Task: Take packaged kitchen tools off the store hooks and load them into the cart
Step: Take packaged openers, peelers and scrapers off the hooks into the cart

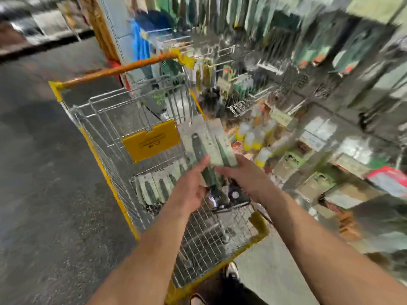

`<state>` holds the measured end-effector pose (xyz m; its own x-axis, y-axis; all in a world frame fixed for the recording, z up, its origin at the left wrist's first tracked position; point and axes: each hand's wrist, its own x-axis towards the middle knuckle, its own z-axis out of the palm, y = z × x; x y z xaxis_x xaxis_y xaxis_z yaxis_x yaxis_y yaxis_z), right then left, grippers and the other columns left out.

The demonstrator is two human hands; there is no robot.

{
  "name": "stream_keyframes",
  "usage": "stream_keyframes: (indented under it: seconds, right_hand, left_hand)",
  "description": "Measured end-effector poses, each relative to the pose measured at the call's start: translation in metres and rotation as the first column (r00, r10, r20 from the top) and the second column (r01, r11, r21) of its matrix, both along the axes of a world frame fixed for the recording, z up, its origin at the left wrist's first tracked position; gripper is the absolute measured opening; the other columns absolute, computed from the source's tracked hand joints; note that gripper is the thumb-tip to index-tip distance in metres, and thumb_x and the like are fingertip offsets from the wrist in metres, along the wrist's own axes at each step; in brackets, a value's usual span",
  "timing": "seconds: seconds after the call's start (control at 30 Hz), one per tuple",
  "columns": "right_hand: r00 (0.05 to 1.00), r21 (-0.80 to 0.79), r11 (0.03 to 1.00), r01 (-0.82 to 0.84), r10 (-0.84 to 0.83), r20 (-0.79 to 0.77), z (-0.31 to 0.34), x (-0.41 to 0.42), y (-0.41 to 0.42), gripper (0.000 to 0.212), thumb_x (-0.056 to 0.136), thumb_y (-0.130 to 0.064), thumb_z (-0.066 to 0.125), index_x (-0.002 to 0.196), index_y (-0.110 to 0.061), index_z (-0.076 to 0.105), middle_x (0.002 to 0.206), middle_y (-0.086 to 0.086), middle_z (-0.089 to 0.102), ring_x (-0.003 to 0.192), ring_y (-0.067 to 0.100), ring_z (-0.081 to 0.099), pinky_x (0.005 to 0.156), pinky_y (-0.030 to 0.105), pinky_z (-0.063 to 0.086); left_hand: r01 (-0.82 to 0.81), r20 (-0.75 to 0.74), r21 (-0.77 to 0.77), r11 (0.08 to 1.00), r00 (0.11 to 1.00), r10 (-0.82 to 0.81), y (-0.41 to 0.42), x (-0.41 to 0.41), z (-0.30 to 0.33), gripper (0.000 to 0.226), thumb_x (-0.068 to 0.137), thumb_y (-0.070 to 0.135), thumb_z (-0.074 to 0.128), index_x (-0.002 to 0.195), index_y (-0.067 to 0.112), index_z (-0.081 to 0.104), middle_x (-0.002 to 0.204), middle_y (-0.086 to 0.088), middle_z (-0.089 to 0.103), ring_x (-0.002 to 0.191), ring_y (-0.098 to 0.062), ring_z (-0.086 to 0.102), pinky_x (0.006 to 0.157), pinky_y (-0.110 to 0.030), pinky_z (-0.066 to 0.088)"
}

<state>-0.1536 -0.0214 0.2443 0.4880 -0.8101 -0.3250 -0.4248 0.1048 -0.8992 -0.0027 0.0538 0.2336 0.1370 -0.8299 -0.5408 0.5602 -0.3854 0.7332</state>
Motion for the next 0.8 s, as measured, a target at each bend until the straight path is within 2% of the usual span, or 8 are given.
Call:
stream_keyframes:
  seconds: [0.1, 0.17, 0.23, 0.37, 0.5, 0.57, 0.67, 0.8]
  right_hand:
    - [0.993, -0.016, 0.997, 0.078, -0.077, 0.091, 0.039, -0.047, -0.006, 0.023, 0.091, -0.029, 0.073, 0.113, -0.022, 0.069, 0.088, -0.012, 0.075, 0.081, 0.008, 0.070, 0.066, 0.015, 0.051]
    - [0.984, -0.051, 0.988, 0.148, -0.142, 0.104, 0.064, -0.077, -0.009, 0.040, 0.083, -0.041, 0.079, 0.117, -0.022, 0.069, 0.101, -0.005, 0.076, 0.090, 0.016, 0.073, 0.081, 0.029, 0.057]
    - [0.965, -0.070, 0.971, 0.228, -0.215, 0.152, 0.083, -0.115, -0.010, 0.046, 0.076, -0.041, 0.082, 0.116, -0.021, 0.070, 0.109, 0.003, 0.076, 0.102, 0.024, 0.072, 0.094, 0.041, 0.054]
    - [0.911, -0.155, 0.900, 0.407, -0.389, 0.133, 0.119, -0.199, -0.001, 0.044, 0.072, -0.043, 0.083, 0.107, -0.022, 0.069, 0.097, -0.003, 0.077, 0.093, 0.017, 0.073, 0.091, 0.037, 0.056]
    - [0.865, -0.242, 0.831, 0.501, -0.485, 0.127, 0.150, -0.285, 0.012, 0.056, 0.070, -0.047, 0.082, 0.115, -0.021, 0.062, 0.105, -0.002, 0.075, 0.096, 0.013, 0.071, 0.097, 0.040, 0.053]
    - [0.846, -0.272, 0.802, 0.532, -0.515, 0.135, 0.170, -0.322, 0.022, 0.064, 0.068, -0.053, 0.081, 0.122, -0.024, 0.060, 0.112, -0.005, 0.074, 0.102, 0.013, 0.070, 0.098, 0.043, 0.052]
    - [0.828, -0.332, 0.763, 0.555, -0.544, 0.135, 0.193, -0.377, 0.032, 0.065, 0.077, -0.044, 0.081, 0.131, -0.018, 0.056, 0.115, -0.006, 0.072, 0.100, 0.010, 0.070, 0.095, 0.036, 0.054]
    - [0.809, -0.385, 0.721, 0.576, -0.569, 0.145, 0.212, -0.439, 0.042, 0.048, 0.086, -0.041, 0.074, 0.126, -0.025, 0.052, 0.109, -0.014, 0.069, 0.086, -0.008, 0.065, 0.072, 0.014, 0.049]
  left_hand:
    - [0.088, 0.001, -0.089, 0.992, 0.996, -0.088, -0.022, -0.037, 0.038, 0.070, 0.075, 0.046, 0.079, 0.134, 0.012, 0.061, 0.126, -0.015, 0.069, 0.116, -0.033, 0.067, 0.106, -0.051, 0.045]
    - [0.081, -0.025, -0.092, 0.992, 0.996, -0.084, -0.034, -0.064, 0.059, 0.082, 0.065, 0.046, 0.086, 0.135, 0.013, 0.061, 0.127, -0.014, 0.068, 0.112, -0.032, 0.069, 0.100, -0.052, 0.052]
    - [0.117, -0.084, -0.102, 0.988, 0.988, -0.126, -0.042, -0.098, 0.084, 0.072, 0.067, 0.041, 0.082, 0.131, 0.013, 0.063, 0.123, -0.015, 0.070, 0.095, -0.030, 0.074, 0.082, -0.050, 0.061]
    - [0.241, -0.118, -0.144, 0.960, 0.959, -0.259, -0.058, -0.177, 0.121, 0.039, 0.093, 0.036, 0.063, 0.123, 0.012, 0.066, 0.099, -0.011, 0.078, 0.077, -0.025, 0.076, 0.060, -0.039, 0.061]
    - [0.365, -0.062, -0.223, 0.904, 0.920, -0.387, -0.064, -0.264, 0.159, 0.040, 0.095, 0.033, 0.060, 0.128, 0.012, 0.066, 0.112, -0.013, 0.074, 0.079, -0.025, 0.075, 0.070, -0.043, 0.062]
    - [0.401, -0.044, -0.251, 0.881, 0.905, -0.424, -0.062, -0.302, 0.178, 0.032, 0.096, 0.032, 0.060, 0.119, 0.011, 0.068, 0.102, -0.010, 0.077, 0.074, -0.025, 0.076, 0.060, -0.038, 0.061]
    - [0.445, -0.021, -0.287, 0.848, 0.882, -0.470, -0.058, -0.355, 0.202, 0.023, 0.096, 0.031, 0.063, 0.111, 0.014, 0.069, 0.105, -0.006, 0.077, 0.074, -0.023, 0.076, 0.055, -0.032, 0.059]
    - [0.493, 0.036, -0.343, 0.799, 0.857, -0.513, -0.053, -0.413, 0.229, 0.027, 0.095, 0.031, 0.064, 0.116, 0.015, 0.068, 0.092, -0.002, 0.079, 0.070, -0.020, 0.076, 0.056, -0.032, 0.058]
